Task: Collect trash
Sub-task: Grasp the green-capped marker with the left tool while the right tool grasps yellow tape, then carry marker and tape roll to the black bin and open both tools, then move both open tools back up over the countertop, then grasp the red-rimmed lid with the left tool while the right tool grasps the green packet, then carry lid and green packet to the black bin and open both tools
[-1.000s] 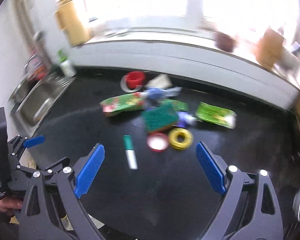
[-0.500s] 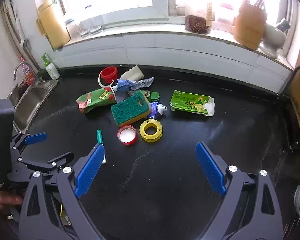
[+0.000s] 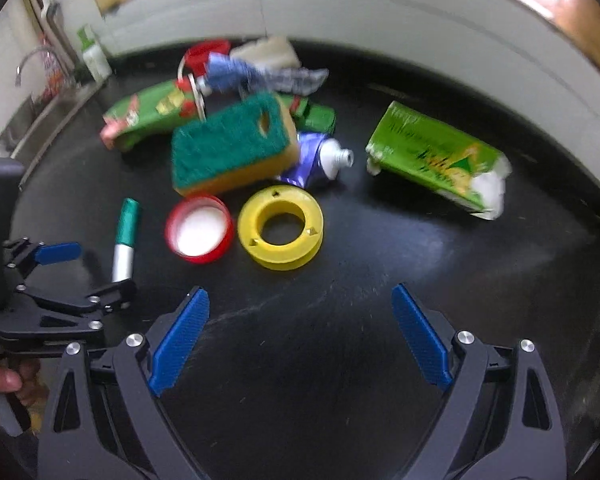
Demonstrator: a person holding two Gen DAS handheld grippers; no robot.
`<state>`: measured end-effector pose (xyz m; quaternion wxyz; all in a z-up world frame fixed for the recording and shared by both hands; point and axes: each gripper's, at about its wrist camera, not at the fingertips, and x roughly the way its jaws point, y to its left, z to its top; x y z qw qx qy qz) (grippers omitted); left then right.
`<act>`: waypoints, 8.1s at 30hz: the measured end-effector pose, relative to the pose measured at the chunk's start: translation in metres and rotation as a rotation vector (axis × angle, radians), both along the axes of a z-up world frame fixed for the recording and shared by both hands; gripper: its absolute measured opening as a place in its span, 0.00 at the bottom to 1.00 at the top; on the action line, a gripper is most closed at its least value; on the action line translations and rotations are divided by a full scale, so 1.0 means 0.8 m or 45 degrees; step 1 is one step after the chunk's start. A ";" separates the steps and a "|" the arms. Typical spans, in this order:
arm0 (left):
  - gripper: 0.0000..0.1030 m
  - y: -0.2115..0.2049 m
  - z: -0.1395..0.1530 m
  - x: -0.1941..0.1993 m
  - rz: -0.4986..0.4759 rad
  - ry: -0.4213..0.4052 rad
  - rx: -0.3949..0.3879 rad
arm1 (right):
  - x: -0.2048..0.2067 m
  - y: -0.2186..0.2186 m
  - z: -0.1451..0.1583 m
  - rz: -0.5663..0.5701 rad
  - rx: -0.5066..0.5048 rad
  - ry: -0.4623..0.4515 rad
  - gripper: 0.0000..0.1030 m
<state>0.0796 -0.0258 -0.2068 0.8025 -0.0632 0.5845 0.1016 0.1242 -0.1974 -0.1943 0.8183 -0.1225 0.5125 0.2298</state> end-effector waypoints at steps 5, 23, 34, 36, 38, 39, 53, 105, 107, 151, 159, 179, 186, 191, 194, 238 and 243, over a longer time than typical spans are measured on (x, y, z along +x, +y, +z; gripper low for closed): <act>0.93 -0.004 -0.001 0.005 0.005 -0.078 0.025 | 0.019 0.017 -0.030 0.092 -0.055 -0.042 0.88; 0.13 -0.033 0.018 0.012 -0.080 -0.104 0.001 | 0.036 0.032 -0.010 0.176 0.014 -0.093 0.53; 0.13 -0.026 0.047 -0.009 -0.088 -0.144 0.008 | 0.005 0.022 0.033 0.150 0.041 -0.132 0.53; 0.13 -0.019 0.061 -0.018 -0.088 -0.160 0.002 | -0.008 0.025 0.050 0.159 0.054 -0.140 0.53; 0.13 -0.008 0.079 -0.029 -0.067 -0.184 -0.015 | -0.026 0.031 0.069 0.181 0.064 -0.163 0.53; 0.13 -0.004 0.087 -0.036 -0.059 -0.197 -0.013 | -0.035 0.036 0.079 0.195 0.068 -0.172 0.53; 0.13 0.137 0.184 -0.213 0.314 -0.310 0.055 | -0.165 0.212 0.178 0.598 0.231 -0.186 0.53; 0.77 0.380 -0.045 -0.640 1.311 -0.232 -0.141 | -0.509 0.680 -0.058 1.377 -0.091 0.427 0.78; 0.77 0.379 -0.041 -0.639 1.306 -0.233 -0.133 | -0.504 0.676 -0.054 1.372 -0.082 0.426 0.79; 0.94 -0.032 0.174 -0.069 -0.485 -0.391 -0.083 | -0.122 -0.049 0.183 -0.243 0.139 -0.233 0.93; 0.94 -0.056 0.153 -0.050 -0.457 -0.343 -0.086 | -0.099 -0.067 0.168 -0.229 0.136 -0.204 0.93; 0.93 -0.084 0.008 0.040 -0.140 -0.175 -0.103 | 0.097 -0.103 0.008 0.173 -0.161 -0.114 0.93; 0.93 -0.095 0.000 0.059 -0.087 -0.196 -0.036 | 0.168 -0.090 -0.015 0.383 -0.159 -0.123 0.93; 0.76 -0.102 0.001 0.067 -0.096 -0.189 0.046 | 0.188 -0.085 -0.018 0.452 -0.054 -0.044 0.80; 0.47 -0.101 0.009 0.066 -0.097 -0.200 0.057 | 0.183 -0.083 -0.010 0.478 -0.034 -0.047 0.35; 0.47 -0.086 0.035 0.030 -0.056 -0.200 -0.006 | 0.150 -0.072 0.043 0.334 0.080 -0.036 0.23; 0.47 -0.089 0.063 0.015 -0.101 -0.244 0.000 | 0.085 -0.097 0.070 0.227 0.122 -0.041 0.23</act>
